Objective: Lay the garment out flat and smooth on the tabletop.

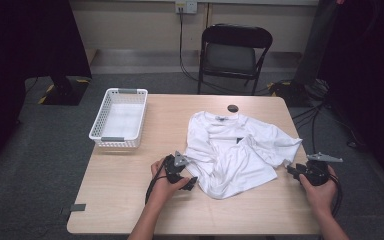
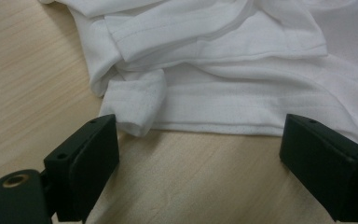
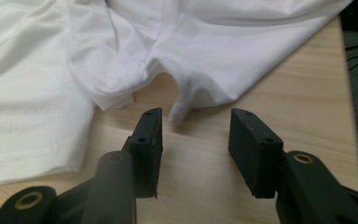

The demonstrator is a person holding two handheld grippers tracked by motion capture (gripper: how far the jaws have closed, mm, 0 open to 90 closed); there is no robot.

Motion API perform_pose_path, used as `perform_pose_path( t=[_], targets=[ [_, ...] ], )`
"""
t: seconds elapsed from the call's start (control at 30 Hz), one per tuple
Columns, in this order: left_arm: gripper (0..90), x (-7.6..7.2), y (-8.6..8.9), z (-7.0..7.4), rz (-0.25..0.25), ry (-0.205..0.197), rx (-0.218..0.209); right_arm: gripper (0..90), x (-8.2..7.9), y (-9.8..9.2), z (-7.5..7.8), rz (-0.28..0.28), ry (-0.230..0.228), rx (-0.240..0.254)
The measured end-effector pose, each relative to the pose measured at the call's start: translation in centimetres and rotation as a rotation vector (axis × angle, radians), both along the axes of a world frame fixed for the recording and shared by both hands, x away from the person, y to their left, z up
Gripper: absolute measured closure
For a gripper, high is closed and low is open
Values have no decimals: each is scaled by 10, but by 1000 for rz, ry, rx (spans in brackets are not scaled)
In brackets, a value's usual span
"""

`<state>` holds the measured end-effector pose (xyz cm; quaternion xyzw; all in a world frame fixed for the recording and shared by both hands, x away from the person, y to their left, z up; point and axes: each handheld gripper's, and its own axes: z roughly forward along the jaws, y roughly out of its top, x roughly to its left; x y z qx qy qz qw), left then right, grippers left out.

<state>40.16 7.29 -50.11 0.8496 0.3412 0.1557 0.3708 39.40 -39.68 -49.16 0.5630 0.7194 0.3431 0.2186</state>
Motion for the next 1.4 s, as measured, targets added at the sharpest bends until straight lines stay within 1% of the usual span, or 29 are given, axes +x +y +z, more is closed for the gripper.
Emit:
perform_pose_path(
  t=[0.03,0.07,0.13,0.2,0.23,0.27,0.3,0.33,0.4,0.47,0.5,0.53,0.6,0.63,0.67,0.7,0.73,0.77,0.8,0.83,0.9,0.97,1.03,1.13,1.2,1.23,1.27,1.3,1.4],
  targets=[
    [112,0,0,0,0,-1,0,539,1,2,-3,-1,4,15],
    [112,0,0,0,0,0,1,544,2,5,-3,-8,-9,-2],
    [112,0,0,0,0,0,0,562,5,7,-3,-24,-13,-21],
    [111,0,0,0,0,0,0,606,9,7,-3,-30,-15,-38],
    [111,0,0,0,0,0,0,669,11,6,-3,-31,-11,-36],
    [111,0,0,0,0,0,0,753,13,5,-2,-18,-1,-37],
    [111,0,0,0,0,0,0,788,14,5,-1,-18,6,-42],
    [111,0,0,0,0,0,0,873,14,4,0,-16,13,-57],
    [111,0,0,0,0,0,0,876,15,0,4,-14,10,-79],
    [112,0,0,0,0,0,0,877,15,-5,11,-18,2,-98],
    [111,0,0,0,0,0,0,878,14,-8,17,-22,-13,-105],
    [111,0,0,0,0,0,0,878,12,-10,23,-28,-30,-123],
    [111,0,0,0,0,1,0,877,6,-14,36,-44,-80,-174],
    [110,0,0,0,0,1,0,877,4,-14,40,-48,-94,-201],
    [109,0,0,0,0,1,0,874,0,-15,44,-59,-113,-231],
    [109,0,0,0,1,1,-1,835,-2,-15,45,-50,-127,-225],
    [110,0,0,0,1,1,0,733,-4,-15,44,-45,-120,-203],
    [110,0,0,0,1,1,-1,682,-6,-16,43,-46,-108,-193],
    [110,0,0,0,1,1,-1,683,-8,-17,41,-42,-105,-178],
    [109,0,0,0,1,1,-1,671,-10,-18,41,-49,-113,-161],
    [109,0,0,0,1,1,-1,615,-14,-22,41,-71,-139,-133],
    [110,0,0,0,1,1,-1,552,-14,-25,41,-93,-152,-100],
    [109,0,0,0,1,1,-1,553,-13,-26,41,-106,-172,-85],
    [109,0,0,0,1,1,-1,529,-11,-24,43,-110,-159,-78],
    [109,0,0,0,1,1,-1,511,-11,-21,45,-111,-160,-86],
    [110,0,0,0,1,2,-1,492,-12,-20,45,-107,-154,-84],
    [110,0,0,0,1,1,-1,491,-13,-20,46,-104,-147,-75],
    [110,0,0,0,1,2,-1,484,-15,-20,47,-98,-144,-75],
    [109,0,0,0,1,2,-1,416,-20,-20,47,-79,-123,-57]
  ],
)
